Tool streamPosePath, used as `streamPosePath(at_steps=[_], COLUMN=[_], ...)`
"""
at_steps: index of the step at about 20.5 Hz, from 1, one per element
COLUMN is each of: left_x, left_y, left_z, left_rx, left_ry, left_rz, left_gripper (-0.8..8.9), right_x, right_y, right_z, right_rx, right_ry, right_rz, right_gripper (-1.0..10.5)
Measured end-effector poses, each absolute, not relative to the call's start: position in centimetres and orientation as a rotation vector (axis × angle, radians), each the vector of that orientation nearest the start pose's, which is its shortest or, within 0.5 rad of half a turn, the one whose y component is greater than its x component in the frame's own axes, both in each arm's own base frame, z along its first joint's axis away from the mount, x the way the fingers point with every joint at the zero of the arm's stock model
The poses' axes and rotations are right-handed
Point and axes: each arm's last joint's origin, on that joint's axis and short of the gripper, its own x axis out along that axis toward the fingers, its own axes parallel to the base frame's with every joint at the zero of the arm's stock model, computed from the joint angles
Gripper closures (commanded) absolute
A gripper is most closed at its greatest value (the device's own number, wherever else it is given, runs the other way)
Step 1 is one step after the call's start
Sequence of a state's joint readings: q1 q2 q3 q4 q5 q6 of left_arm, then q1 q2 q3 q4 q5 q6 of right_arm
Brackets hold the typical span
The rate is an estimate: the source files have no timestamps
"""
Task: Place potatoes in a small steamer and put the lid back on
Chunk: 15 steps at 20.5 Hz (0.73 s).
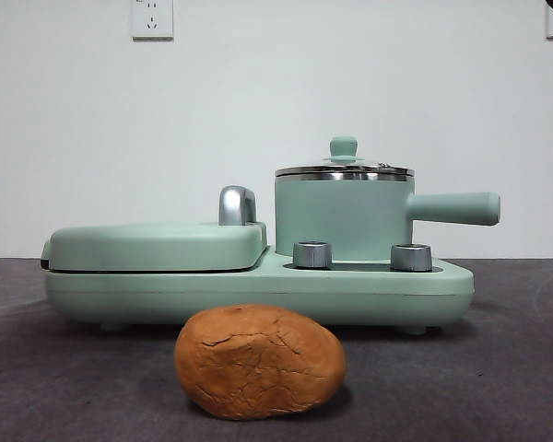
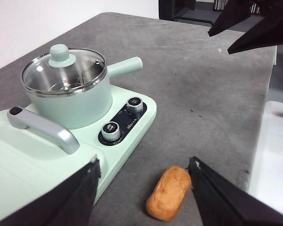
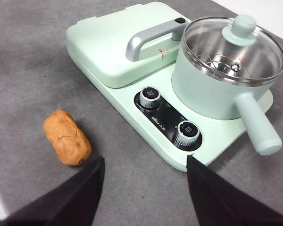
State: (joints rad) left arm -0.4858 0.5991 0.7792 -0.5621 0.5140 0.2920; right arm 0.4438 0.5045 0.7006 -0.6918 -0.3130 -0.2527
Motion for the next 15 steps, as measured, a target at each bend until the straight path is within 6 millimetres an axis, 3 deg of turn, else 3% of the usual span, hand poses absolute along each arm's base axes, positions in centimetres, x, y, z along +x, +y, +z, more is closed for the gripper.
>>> streamPosePath(at_steps=[6, 15], left_x=[11.6, 17.7], left_y=[-7.6, -12.5], left_z=[32.3, 31.2], left_rx=[0.199, 0.097], left_ry=[0.248, 0.209], left_rz=[-0.954, -0.916], left_gripper=[5.06, 5.06], right_x=[8.8, 9.0], right_y=[5.2, 5.2], right_z=[29.2, 29.6], right_rx=[-0.2, -0.157], right_ry=[0.438, 0.414], right_rz=[0.785, 0.747], right_gripper=[6.7, 6.7])
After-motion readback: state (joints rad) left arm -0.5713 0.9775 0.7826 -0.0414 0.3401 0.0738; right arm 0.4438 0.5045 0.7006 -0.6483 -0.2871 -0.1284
